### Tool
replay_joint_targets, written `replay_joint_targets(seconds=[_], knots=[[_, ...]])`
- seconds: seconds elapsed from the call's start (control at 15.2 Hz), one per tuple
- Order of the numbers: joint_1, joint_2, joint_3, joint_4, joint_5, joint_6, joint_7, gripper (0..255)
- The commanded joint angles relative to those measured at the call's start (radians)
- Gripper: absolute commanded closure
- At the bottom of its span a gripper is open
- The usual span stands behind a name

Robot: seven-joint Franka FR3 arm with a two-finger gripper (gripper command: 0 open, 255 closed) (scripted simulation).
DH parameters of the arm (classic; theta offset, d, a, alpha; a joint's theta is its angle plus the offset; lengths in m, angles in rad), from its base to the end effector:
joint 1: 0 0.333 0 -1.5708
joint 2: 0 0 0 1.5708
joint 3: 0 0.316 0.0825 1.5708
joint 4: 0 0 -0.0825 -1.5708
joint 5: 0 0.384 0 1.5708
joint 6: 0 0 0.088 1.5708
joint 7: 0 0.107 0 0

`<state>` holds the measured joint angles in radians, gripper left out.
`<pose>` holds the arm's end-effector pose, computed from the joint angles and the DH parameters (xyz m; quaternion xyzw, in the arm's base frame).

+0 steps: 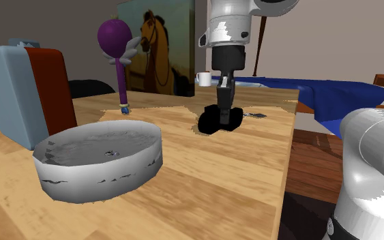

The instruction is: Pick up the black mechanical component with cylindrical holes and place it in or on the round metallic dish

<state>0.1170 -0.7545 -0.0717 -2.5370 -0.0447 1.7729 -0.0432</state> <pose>0.3238 0.0083 0.5111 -0.9983 -0.0587 0.0054 0.0026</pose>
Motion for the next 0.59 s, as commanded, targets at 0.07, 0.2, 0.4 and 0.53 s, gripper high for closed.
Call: replay_joint_targets(seconds=[0.07, 0.2, 0.4, 0.53], knots=[[-0.001, 0.003, -0.001, 0.000, -0.009, 0.017, 0.000, 255], [-0.001, 0.001, -0.001, 0.001, -0.009, 0.016, -0.001, 255], [-0.001, 0.002, 0.001, 0.011, -0.008, 0.006, 0.000, 255], [0.000, 0.003, 0.002, 0.038, -0.007, -0.020, 0.000, 255]])
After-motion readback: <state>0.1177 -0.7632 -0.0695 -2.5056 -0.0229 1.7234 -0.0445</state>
